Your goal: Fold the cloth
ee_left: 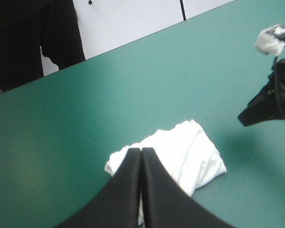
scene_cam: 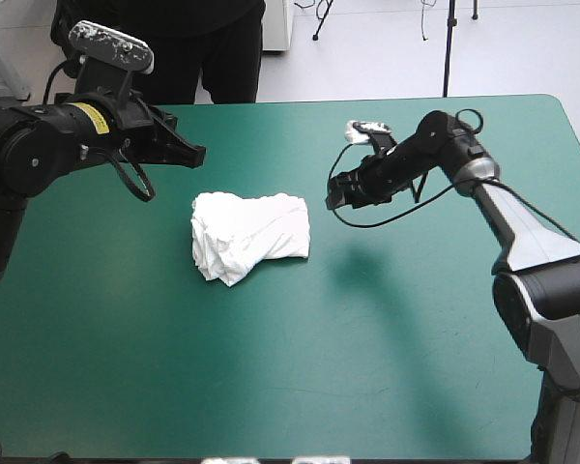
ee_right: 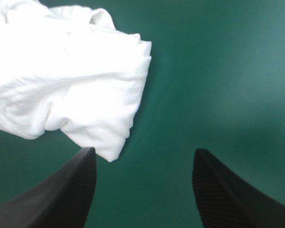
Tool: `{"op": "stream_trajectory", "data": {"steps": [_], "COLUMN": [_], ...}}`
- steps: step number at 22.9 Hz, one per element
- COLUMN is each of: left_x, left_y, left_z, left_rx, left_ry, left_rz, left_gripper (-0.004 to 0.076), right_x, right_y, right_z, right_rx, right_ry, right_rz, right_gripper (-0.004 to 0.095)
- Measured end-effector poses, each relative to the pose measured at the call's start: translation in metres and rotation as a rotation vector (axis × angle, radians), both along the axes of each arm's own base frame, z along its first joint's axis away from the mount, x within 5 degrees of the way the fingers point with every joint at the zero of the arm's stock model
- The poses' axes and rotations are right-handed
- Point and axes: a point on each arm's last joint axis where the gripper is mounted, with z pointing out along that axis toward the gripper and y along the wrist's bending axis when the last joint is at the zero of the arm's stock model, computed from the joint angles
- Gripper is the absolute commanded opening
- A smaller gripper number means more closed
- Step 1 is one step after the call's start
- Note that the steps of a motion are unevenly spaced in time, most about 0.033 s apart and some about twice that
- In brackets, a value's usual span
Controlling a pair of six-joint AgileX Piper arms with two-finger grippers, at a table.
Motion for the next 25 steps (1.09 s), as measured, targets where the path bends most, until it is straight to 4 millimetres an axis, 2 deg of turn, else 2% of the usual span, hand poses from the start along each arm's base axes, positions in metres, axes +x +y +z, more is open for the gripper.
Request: {"op": "stream_trajectory", "data": {"steps": [2, 4, 7, 11, 13, 16, 18, 22, 25], "left_x": [0.0, 0.0, 0.0, 0.0, 0.0, 0.0, 0.0, 0.0, -0.001], "left_y": [0.0, 0.0, 0.0, 0.0, 0.0, 0.0, 0.0, 0.0, 0.001], "left_z": [0.0, 0.0, 0.0, 0.0, 0.0, 0.0, 0.0, 0.0, 0.001], "left_rx": [0.001, 0.001, 0.001, -0.015, -0.019, -0.024, -0.024, -0.026, -0.027], "left_ry": [0.0, -0.001, -0.001, 0.005, 0.007, 0.009, 0.009, 0.009, 0.007], "left_rz": [0.001, 0.001, 0.001, 0.012, 0.015, 0.018, 0.018, 0.017, 0.017], "left_gripper": [-0.0009, -0.0009, -0.0009, -0.0009, -0.0009, -0.0009, -0.0009, -0.0009, -0.0009], "right_x": [0.006, 0.008, 0.011, 0.014, 0.014, 0.013, 0.013, 0.014, 0.016], "right_y": [0.023, 0.04, 0.052, 0.059, 0.063, 0.076, 0.077, 0.076, 0.066], "right_z": [-0.035, -0.055, -0.07, -0.075, -0.078, -0.085, -0.089, -0.092, -0.092], "right_rx": [0.004, 0.027, 0.041, 0.087, 0.11, 0.137, 0.139, 0.137, 0.139], "right_ry": [0.047, 0.063, 0.069, 0.062, 0.062, 0.072, 0.079, 0.086, 0.116], "right_rz": [0.049, 0.078, 0.085, 0.083, 0.096, 0.112, 0.11, 0.107, 0.103], "right_gripper": [0.0569, 0.0569, 0.0569, 0.0553, 0.0456, 0.0125, -0.0017, -0.0015, -0.0015]}}
